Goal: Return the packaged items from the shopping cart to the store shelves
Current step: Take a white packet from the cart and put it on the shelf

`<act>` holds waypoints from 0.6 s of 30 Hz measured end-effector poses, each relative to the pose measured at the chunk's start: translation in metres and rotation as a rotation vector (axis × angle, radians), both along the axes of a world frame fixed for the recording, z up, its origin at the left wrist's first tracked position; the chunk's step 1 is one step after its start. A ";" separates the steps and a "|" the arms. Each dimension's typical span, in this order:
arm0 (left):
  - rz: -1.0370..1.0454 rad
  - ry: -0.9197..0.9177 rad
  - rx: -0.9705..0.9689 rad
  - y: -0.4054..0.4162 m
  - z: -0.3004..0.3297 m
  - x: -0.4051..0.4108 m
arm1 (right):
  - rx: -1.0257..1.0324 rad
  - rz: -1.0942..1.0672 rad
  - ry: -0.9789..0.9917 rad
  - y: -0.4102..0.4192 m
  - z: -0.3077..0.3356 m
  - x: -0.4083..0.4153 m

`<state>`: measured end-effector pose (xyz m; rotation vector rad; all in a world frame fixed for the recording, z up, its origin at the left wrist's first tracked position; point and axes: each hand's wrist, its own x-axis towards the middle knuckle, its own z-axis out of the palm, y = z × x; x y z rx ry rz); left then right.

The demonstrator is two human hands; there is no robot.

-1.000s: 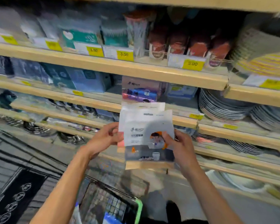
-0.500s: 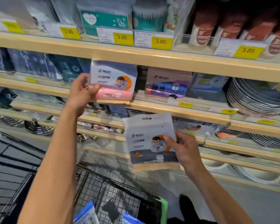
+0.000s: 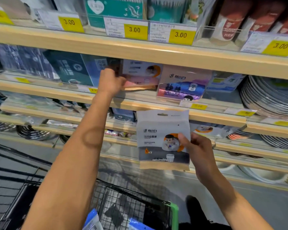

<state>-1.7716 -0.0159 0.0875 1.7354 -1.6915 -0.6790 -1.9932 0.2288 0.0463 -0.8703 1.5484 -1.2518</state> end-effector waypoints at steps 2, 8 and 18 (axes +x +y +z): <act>-0.014 -0.420 0.003 0.005 -0.010 0.000 | 0.001 -0.057 0.004 -0.005 -0.001 0.004; 0.180 -0.264 -0.312 0.035 -0.033 -0.006 | -0.093 -0.068 0.105 -0.032 0.008 0.009; -0.247 0.588 0.099 0.108 -0.009 0.026 | -0.264 0.044 0.200 -0.117 0.037 0.045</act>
